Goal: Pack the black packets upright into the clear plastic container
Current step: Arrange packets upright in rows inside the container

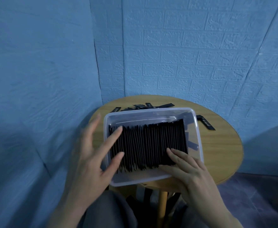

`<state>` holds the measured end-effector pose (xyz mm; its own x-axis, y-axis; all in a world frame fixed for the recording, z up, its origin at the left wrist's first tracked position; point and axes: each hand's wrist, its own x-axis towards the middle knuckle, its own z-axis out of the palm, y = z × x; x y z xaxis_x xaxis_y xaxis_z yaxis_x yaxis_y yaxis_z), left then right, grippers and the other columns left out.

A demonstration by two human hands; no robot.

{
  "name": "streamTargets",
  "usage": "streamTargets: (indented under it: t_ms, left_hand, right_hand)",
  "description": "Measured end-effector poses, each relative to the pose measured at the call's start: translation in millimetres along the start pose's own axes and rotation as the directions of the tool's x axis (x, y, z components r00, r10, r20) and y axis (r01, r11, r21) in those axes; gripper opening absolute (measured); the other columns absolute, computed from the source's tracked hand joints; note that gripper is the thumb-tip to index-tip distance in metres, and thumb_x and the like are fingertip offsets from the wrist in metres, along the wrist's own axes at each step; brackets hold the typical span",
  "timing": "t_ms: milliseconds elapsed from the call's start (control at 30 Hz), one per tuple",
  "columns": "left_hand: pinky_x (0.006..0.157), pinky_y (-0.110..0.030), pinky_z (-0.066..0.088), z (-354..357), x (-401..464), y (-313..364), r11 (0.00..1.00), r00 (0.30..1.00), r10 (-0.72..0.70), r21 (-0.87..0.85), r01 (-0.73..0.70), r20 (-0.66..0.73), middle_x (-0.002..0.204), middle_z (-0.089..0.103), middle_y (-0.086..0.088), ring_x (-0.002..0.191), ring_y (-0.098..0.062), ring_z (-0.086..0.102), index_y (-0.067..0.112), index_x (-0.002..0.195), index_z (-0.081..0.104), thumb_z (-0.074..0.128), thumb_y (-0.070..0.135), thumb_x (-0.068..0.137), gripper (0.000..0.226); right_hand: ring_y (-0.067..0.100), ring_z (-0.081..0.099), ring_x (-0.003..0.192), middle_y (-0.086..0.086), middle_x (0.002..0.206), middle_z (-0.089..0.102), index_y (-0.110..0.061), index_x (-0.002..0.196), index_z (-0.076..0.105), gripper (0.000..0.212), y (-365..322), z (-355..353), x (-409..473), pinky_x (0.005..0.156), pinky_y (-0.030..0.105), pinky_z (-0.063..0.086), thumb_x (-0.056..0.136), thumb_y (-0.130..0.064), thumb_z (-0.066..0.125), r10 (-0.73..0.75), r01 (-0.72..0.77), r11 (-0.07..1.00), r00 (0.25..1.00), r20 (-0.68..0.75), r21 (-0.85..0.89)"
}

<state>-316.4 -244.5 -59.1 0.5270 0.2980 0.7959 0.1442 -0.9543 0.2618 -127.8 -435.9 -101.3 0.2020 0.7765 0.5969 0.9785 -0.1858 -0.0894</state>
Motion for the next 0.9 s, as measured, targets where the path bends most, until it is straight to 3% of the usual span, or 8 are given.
streamTargets:
  t_ms: [67,133,367,500,567,667,733,900]
  left_hand:
    - [0.116,-0.015,0.017,9.5,-5.9,-5.9,0.958,0.983,-0.157,-0.226,0.174,0.093,0.161,0.018,0.003,0.149,-0.010,0.018,0.043,0.144,0.041,0.053,0.051,0.089,0.057]
    - [0.111,-0.005,0.011,18.7,-10.1,-5.0,0.894,0.966,-0.210,-0.371,0.253,0.153,0.163,0.014,0.011,0.148,0.000,0.009,0.053,0.146,0.027,0.053,0.054,0.087,0.064]
    - [0.118,-0.017,0.005,34.1,-4.9,0.1,0.762,0.948,-0.291,-0.568,0.311,0.129,0.157,0.002,0.036,0.148,0.002,-0.002,0.062,0.144,0.005,0.041,0.074,0.087,0.069]
    - [0.111,-0.004,0.010,28.0,12.6,2.4,0.681,0.948,-0.305,-0.674,0.286,0.093,0.149,0.013,0.045,0.143,0.013,0.008,0.065,0.141,0.014,0.045,0.048,0.096,0.057]
    - [0.117,-0.012,0.007,27.2,27.2,-3.8,0.657,0.936,-0.338,-0.686,0.312,0.102,0.147,0.012,0.048,0.143,0.013,0.005,0.068,0.140,0.012,0.041,0.040,0.097,0.058]
    - [0.123,-0.042,0.000,32.4,44.9,-23.6,0.697,0.913,-0.383,-0.606,0.384,0.139,0.150,0.002,0.045,0.147,0.006,-0.004,0.076,0.134,0.006,0.032,0.061,0.092,0.051]
    - [0.123,-0.045,0.002,37.1,55.4,-36.6,0.716,0.904,-0.393,-0.561,0.416,0.169,0.147,0.000,0.050,0.146,0.008,-0.003,0.078,0.131,0.001,0.028,0.066,0.091,0.051]
    - [0.111,-0.009,0.011,35.7,84.3,-45.9,0.697,0.914,-0.370,-0.600,0.392,0.168,0.134,0.006,0.061,0.135,0.025,0.006,0.067,0.137,0.003,0.031,0.053,0.099,0.050]
  right_hand:
    - [0.021,0.052,0.127,0.003,0.139,0.055,-0.035,0.110,0.067,0.044,-1.6,2.4,0.2,0.090,0.032,0.038,0.076,-0.016,0.045,0.002,-0.002,1.000,1.000,-0.030,-0.002]
    - [0.020,0.056,0.124,0.003,0.136,0.058,-0.032,0.101,0.071,0.046,-4.6,3.2,2.3,0.088,0.031,0.038,0.072,-0.013,0.042,0.013,-0.014,1.000,0.998,-0.064,-0.004]
    - [0.014,0.051,0.129,-0.005,0.134,0.059,-0.025,0.093,0.073,0.039,-7.5,3.4,8.5,0.094,0.033,0.038,0.070,0.000,0.056,0.008,-0.005,1.000,0.982,-0.186,0.017]
    - [0.013,0.051,0.129,-0.006,0.131,0.061,-0.022,0.093,0.074,0.034,-7.8,-3.8,26.2,0.094,0.034,0.038,0.079,-0.002,0.050,-0.027,0.025,1.000,0.973,-0.229,-0.009]
    - [0.013,0.053,0.126,-0.006,0.128,0.063,-0.021,0.092,0.074,0.035,-4.8,-6.4,41.3,0.095,0.031,0.037,0.080,-0.001,0.047,-0.042,0.037,0.999,0.969,-0.243,-0.023]
    - [0.015,0.056,0.123,-0.004,0.124,0.066,-0.019,0.091,0.074,0.035,2.7,-6.9,62.3,0.093,0.034,0.040,0.079,0.004,0.051,-0.054,0.044,0.998,0.969,-0.241,-0.047]
    - [0.015,0.057,0.123,-0.004,0.123,0.067,-0.018,0.090,0.074,0.036,7.9,-5.2,74.5,0.091,0.037,0.042,0.077,0.006,0.051,-0.058,0.046,0.997,0.967,-0.248,-0.057]
    - [0.014,0.060,0.119,-0.005,0.118,0.070,-0.020,0.091,0.075,0.036,18.0,4.4,106.8,0.092,0.031,0.040,0.075,0.008,0.058,-0.066,0.058,0.997,0.970,-0.233,-0.043]
